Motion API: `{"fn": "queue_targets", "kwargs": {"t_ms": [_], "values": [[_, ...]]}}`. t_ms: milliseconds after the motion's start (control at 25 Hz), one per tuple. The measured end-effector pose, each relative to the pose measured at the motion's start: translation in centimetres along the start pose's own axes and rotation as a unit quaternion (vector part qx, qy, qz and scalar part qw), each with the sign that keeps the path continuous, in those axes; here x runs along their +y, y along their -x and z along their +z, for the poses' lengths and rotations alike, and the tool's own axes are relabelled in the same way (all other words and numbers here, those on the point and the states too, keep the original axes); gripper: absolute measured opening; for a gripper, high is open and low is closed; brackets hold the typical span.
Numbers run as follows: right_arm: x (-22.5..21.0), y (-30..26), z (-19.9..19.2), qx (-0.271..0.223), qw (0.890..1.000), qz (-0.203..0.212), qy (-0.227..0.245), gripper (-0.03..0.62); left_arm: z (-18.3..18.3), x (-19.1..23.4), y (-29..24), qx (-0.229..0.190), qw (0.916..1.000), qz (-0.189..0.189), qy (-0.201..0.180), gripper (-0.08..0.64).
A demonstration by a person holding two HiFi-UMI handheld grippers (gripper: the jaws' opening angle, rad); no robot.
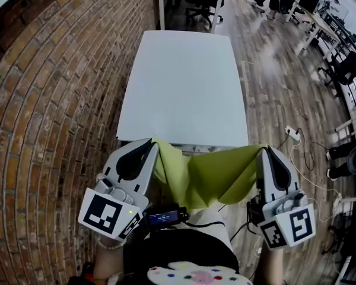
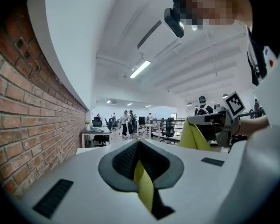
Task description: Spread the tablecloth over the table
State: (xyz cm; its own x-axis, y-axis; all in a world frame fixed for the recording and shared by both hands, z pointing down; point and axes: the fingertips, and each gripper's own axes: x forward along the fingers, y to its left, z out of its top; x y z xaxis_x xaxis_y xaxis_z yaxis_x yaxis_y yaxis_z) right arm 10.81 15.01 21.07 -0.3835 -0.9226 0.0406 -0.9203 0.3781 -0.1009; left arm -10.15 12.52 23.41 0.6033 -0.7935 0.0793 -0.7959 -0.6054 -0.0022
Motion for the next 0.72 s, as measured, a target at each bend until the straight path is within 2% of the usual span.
{"fn": "queue_targets", "kwargs": {"t_ms": [560, 720], "values": [[-0.3, -1.6, 0.3, 0.002, 1.000, 0.001, 0.005, 0.034, 0.0, 1.5, -0.2, 0.000, 0.9997, 0.018, 0.014, 0.015], [-1.3, -2.2, 0.5, 0.004, 1.000, -0.009, 0.012, 0.034, -0.1, 3.0, -0.5, 0.006, 0.9992, 0.037, 0.015, 0.015]]}}
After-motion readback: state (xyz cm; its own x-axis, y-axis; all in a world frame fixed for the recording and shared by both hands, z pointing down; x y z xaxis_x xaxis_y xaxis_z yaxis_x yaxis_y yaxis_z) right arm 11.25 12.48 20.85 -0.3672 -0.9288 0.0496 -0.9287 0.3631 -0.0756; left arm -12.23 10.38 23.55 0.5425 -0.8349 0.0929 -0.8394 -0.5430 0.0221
